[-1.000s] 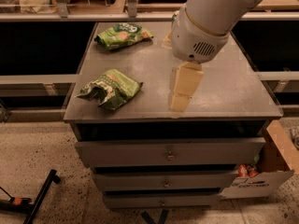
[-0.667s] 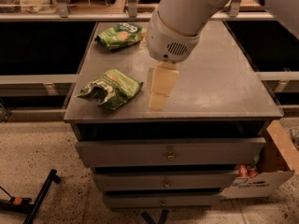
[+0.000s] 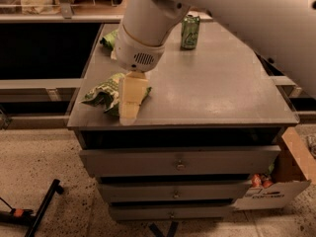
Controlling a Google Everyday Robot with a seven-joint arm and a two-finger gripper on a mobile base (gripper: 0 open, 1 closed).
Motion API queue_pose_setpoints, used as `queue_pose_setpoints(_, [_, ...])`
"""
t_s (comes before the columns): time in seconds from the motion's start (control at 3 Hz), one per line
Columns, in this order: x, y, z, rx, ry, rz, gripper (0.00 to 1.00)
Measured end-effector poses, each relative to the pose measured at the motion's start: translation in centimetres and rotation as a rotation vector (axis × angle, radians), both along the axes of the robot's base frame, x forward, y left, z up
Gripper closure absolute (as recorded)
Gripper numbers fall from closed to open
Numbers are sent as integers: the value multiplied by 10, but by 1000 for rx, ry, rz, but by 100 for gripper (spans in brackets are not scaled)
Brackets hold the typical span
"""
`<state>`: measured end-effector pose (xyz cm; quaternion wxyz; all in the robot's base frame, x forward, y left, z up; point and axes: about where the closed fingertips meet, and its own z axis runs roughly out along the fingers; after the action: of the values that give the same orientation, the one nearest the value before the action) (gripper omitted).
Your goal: Pick green jalapeno chip bag
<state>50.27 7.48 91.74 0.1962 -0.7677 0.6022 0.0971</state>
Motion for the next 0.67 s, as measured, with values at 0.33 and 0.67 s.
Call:
queue_pose_setpoints(0.33, [5,25,-16,14,5,45,0])
queue_pose_setpoints(0.67, [10,39,-31,18,10,72,0])
